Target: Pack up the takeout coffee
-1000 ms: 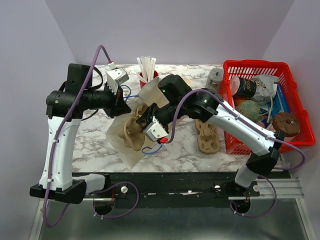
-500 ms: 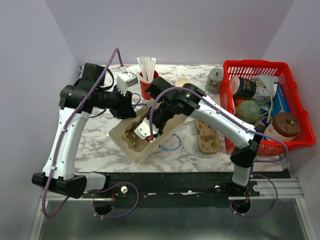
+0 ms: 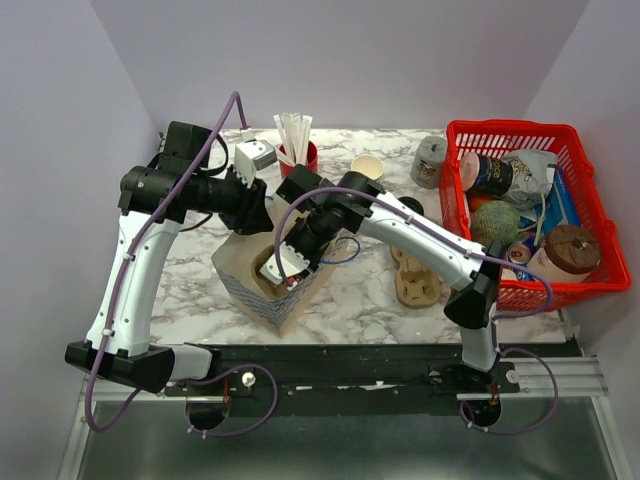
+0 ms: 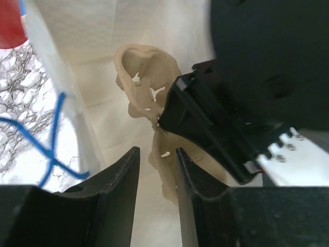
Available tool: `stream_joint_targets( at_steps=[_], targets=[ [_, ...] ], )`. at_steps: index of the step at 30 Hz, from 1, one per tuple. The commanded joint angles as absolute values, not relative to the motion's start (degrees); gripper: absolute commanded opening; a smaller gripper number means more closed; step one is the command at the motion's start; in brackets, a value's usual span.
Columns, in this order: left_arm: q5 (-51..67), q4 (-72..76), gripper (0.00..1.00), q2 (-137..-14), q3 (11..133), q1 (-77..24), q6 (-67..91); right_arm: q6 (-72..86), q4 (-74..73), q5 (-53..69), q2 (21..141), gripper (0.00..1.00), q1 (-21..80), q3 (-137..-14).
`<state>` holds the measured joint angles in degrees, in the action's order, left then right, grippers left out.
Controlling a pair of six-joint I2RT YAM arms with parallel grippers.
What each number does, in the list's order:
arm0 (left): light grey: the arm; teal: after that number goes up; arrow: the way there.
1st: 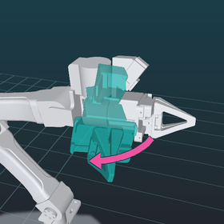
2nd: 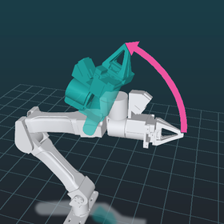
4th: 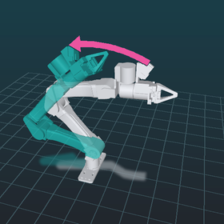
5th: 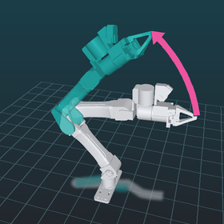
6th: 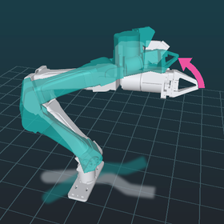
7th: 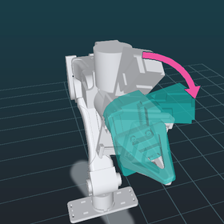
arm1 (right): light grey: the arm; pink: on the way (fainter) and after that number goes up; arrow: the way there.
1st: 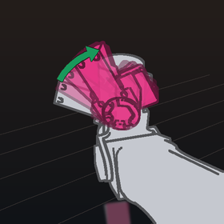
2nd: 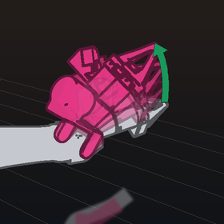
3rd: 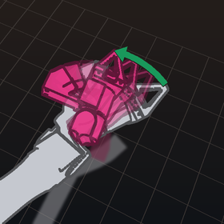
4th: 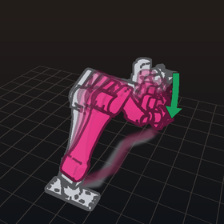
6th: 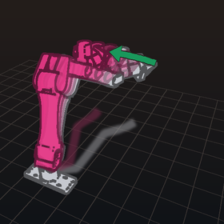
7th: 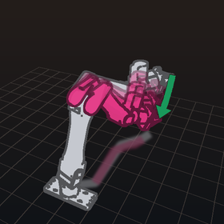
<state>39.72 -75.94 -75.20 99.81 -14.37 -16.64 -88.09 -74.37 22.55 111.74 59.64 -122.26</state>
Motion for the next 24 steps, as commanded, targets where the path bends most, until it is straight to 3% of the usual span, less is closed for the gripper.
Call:
stream_joint_targets(
  at_steps=[1,11,12,15,24],
  targets=[
    [37.5,-74.8,0.43,-74.5,98.5,-14.6,-17.1,-89.4,-79.1,20.4,114.7,0.01,59.2,-124.1],
    [25.7,-73.9,0.55,-71.7,102.0,-14.7,-18.1,-88.8,-79.1,20.8,115.5,0.01,58.1,-124.6],
    [25.5,-74.9,0.62,-71.4,101.6,-14.7,-19.1,-88.7,-79.1,21.4,115.6,0.00,57.7,-124.4],
    [25.3,-76.4,0.71,-70.0,99.3,-14.7,-20.8,-89.1,-78.7,21.7,115.8,0.00,57.1,-123.1],
    [25.5,-76.6,0.77,-67.8,93.4,-14.6,-18.7,-88.7,-77.8,21.4,116.7,0.01,57.0,-120.6]
  ],
)
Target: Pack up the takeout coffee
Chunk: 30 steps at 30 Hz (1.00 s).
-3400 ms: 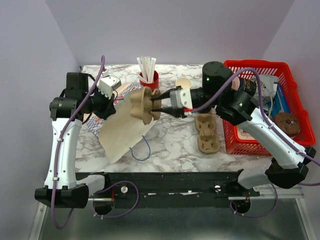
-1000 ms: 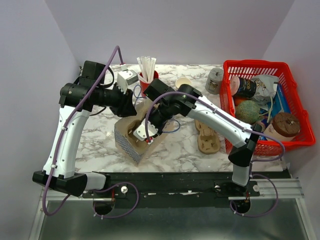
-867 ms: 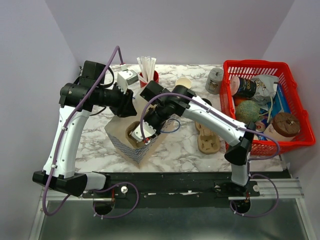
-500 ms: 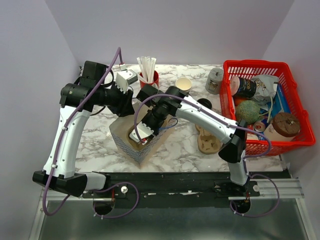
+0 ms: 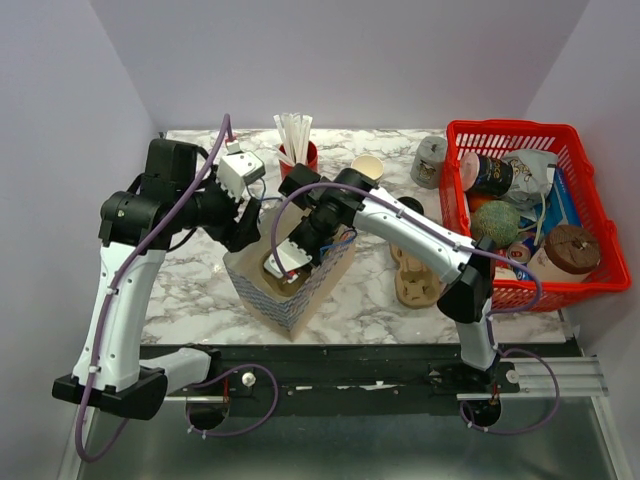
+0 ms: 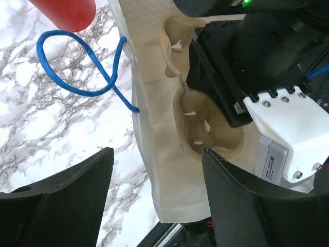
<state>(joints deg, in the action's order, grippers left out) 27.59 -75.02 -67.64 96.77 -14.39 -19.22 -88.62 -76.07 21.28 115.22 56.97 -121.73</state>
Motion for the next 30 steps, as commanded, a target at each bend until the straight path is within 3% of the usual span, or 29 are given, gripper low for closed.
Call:
stream_joint_targets(
  at_steps=[1,5,8,14,15,19,30],
  targets=[
    [25.2,-76.7,0.77,-67.8,92.7,-14.6,-18.9,-87.9,-77.4,21.3,116.8,0.00,57.0,-120.6],
    [29.0,-79.4,0.73,-68.9,91.8,-14.6,-20.1,-84.6,-76.9,20.3,117.0,0.01,56.9,-120.2],
    [29.7,-81.6,0.64,-70.2,91.1,-14.6,-21.2,-82.7,-77.8,20.0,117.1,0.01,57.0,-120.5],
    [30.8,-81.3,0.31,-71.9,90.6,-14.7,-24.0,-80.6,-78.9,21.3,114.2,0.01,56.9,-119.4],
    [31.1,-80.3,0.19,-72.2,90.8,-14.7,-24.3,-80.4,-78.9,21.4,113.8,0.00,57.0,-119.1],
    [33.9,-78.1,0.00,-74.1,92.5,-14.7,-26.7,-78.2,-79.4,21.5,113.1,0.01,57.1,-117.7],
    [36.8,-77.7,0.00,-77.3,97.7,-14.9,-35.4,-75.1,-85.5,14.3,117.2,0.00,60.2,-124.8]
  ],
)
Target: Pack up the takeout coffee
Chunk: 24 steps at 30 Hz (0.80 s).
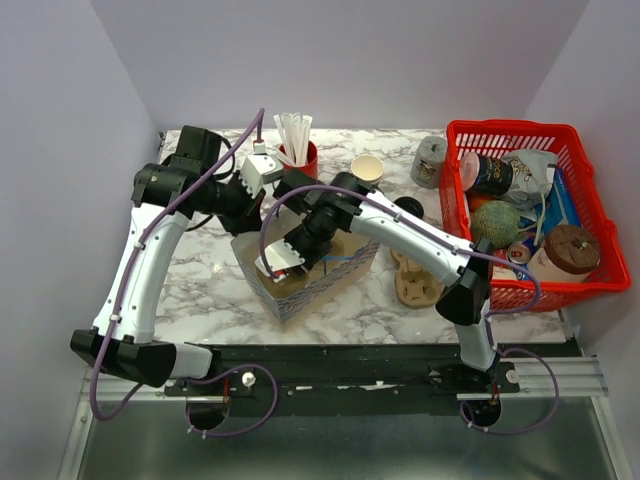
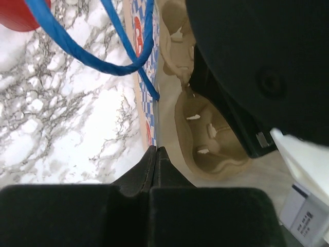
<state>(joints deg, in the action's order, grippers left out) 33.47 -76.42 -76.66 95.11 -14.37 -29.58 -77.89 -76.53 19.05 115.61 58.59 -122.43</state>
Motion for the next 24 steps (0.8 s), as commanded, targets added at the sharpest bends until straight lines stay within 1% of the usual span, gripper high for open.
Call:
stream_joint_targets(
  at_steps=[1,8,13,17,19,20,21,24],
  targets=[
    [36.8,-78.2,0.00,-77.3,97.8,-14.9,-36.7,-74.2,-85.8,13.5,117.1,0.01,60.2,-124.8],
    [37.0,-81.5,0.00,-78.7,98.3,-15.7,-42.0,-72.8,-87.4,5.9,117.4,0.00,60.2,-121.5],
    [37.6,-81.4,0.00,-79.3,98.8,-16.6,-42.1,-73.1,-86.6,4.0,118.4,0.01,60.2,-120.2],
    [37.9,-80.2,0.00,-79.2,97.5,-17.2,-41.6,-74.2,-85.0,5.4,119.1,0.01,59.7,-118.9],
    [37.8,-79.5,0.00,-78.7,97.0,-17.2,-41.3,-75.0,-84.9,6.8,119.5,0.03,59.4,-118.9],
    [37.7,-78.5,0.00,-78.6,96.7,-17.3,-41.0,-75.2,-84.9,7.8,119.8,0.08,59.2,-118.8],
    [37.6,-78.1,0.00,-78.4,96.5,-17.3,-40.6,-75.6,-84.9,8.2,119.9,0.10,59.2,-118.3],
    [37.7,-76.4,0.00,-78.0,96.2,-17.3,-39.7,-76.6,-84.6,8.8,120.7,0.13,59.1,-116.7]
  ],
)
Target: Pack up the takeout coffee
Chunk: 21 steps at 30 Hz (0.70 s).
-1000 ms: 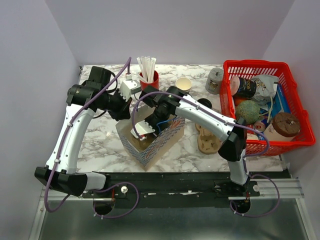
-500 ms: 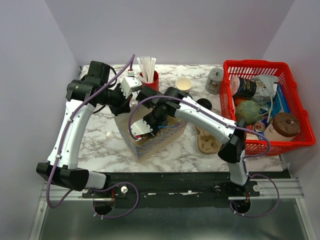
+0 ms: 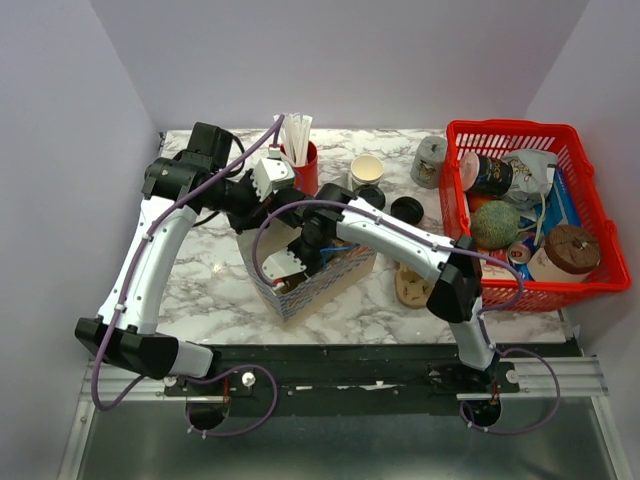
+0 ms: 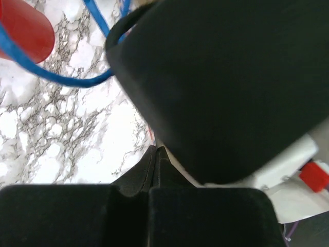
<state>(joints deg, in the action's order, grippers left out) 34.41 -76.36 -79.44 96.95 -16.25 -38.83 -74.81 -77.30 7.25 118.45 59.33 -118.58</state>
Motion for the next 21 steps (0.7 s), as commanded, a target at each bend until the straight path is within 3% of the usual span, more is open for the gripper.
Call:
stream_joint_targets(
  at_steps=[1,4,8,14,19,21],
  targets=[
    [38.0,-76.2,0.00,-78.0,96.3,-17.3,-39.5,-76.7,-84.6,9.0,120.9,0.14,59.1,-116.5],
    [38.4,-75.9,0.00,-78.2,96.2,-17.4,-38.9,-77.1,-84.9,9.2,121.4,0.19,59.1,-115.8],
    [38.2,-75.3,0.01,-78.0,95.5,-17.4,-38.7,-77.1,-84.9,8.9,121.6,0.36,59.2,-115.9],
    [37.2,-74.8,0.01,-78.0,95.3,-17.4,-38.5,-75.9,-85.0,7.2,120.9,0.53,59.1,-116.6],
    [37.1,-73.5,0.03,-77.9,95.0,-17.4,-36.3,-74.9,-84.9,7.6,119.8,0.60,59.1,-117.6],
    [36.9,-72.1,0.08,-77.3,94.7,-17.4,-34.9,-74.6,-84.9,7.8,119.2,0.61,59.0,-117.9]
  ],
)
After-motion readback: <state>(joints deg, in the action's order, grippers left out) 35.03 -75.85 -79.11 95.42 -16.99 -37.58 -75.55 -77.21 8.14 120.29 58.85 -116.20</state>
